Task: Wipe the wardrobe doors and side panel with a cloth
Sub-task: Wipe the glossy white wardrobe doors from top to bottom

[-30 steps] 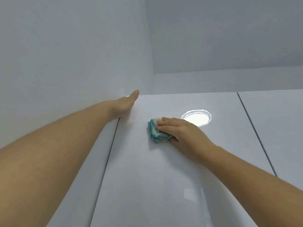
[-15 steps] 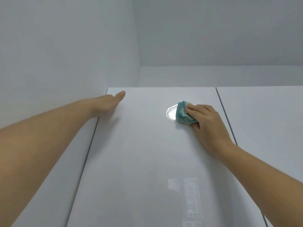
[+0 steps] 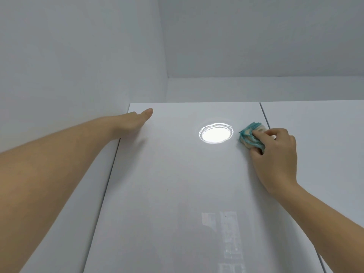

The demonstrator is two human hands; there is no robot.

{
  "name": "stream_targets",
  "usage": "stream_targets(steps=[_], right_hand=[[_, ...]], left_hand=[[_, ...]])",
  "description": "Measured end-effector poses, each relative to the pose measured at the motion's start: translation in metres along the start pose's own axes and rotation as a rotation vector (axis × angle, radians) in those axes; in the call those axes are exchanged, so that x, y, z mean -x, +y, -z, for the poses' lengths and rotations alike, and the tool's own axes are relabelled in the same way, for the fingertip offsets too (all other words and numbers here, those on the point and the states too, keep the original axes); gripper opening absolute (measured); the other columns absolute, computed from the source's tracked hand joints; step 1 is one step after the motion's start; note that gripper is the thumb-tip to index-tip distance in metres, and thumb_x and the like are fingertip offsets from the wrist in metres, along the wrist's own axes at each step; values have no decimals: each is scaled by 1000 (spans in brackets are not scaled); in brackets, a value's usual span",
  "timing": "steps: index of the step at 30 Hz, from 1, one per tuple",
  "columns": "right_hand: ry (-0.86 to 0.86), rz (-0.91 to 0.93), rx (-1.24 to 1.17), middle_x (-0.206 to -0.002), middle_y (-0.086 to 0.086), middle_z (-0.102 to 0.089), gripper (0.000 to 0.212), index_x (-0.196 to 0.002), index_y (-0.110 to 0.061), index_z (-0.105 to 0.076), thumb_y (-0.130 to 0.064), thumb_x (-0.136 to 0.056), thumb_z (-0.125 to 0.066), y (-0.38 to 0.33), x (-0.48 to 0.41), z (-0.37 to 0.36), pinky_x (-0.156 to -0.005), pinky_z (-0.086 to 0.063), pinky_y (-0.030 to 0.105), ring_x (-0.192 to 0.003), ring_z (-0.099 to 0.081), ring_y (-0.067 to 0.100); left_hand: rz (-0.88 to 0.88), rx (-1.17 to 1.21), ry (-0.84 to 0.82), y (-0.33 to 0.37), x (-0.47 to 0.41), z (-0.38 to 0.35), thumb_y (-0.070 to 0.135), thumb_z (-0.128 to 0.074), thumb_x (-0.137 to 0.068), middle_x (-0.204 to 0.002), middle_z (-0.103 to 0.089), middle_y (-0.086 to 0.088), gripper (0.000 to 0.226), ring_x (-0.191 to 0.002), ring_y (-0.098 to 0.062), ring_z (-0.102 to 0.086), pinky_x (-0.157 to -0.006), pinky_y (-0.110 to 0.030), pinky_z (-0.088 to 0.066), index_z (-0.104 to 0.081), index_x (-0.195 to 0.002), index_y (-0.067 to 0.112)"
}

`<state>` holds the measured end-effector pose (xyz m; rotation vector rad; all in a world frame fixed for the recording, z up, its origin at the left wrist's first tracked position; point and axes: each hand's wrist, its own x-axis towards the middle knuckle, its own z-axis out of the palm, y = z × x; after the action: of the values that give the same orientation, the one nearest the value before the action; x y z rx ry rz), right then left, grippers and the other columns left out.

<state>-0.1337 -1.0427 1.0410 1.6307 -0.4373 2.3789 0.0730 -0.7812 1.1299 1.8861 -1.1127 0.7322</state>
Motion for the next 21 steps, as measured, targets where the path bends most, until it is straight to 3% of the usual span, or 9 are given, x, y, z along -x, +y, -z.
stream_targets(steps=[10,15,18,21], right_hand=[[-37,227,-129,-99,6,-59,27,-98,-13,-73,-7,-71,-72,-82,29,-40,-62,-46,32,-88,-50,30],[-105,359,-229,-94,3,-62,22,-90,-12,-72,-6,-69,-72,-124,39,-66,-61,-49,36,-83,-52,31],[-135,438,-242,-86,0,-61,24,-81,-13,-70,-3,-60,-75,-156,52,-78,-56,-44,29,-77,-51,27],[-123,498,-247,-79,-2,-60,27,-74,-14,-70,0,-51,-75,-188,69,-93,-51,-32,24,-71,-50,24]], left_hand=[[-18,18,2,7,4,-4,61,-12,-97,-161,4,6,72,-148,-12,3,-118,-33,0,-2,-154,17],[2,50,19,5,3,-4,57,-14,-100,-161,-9,1,70,-148,-17,-8,-120,-36,-6,-13,-154,12],[1,50,5,6,5,-1,64,-13,-96,-159,-19,-1,76,-146,-18,-17,-120,-41,-11,-25,-152,14],[5,49,2,8,6,-1,62,-12,-97,-160,-13,0,74,-147,-17,-13,-120,-38,-8,-20,-152,14]])
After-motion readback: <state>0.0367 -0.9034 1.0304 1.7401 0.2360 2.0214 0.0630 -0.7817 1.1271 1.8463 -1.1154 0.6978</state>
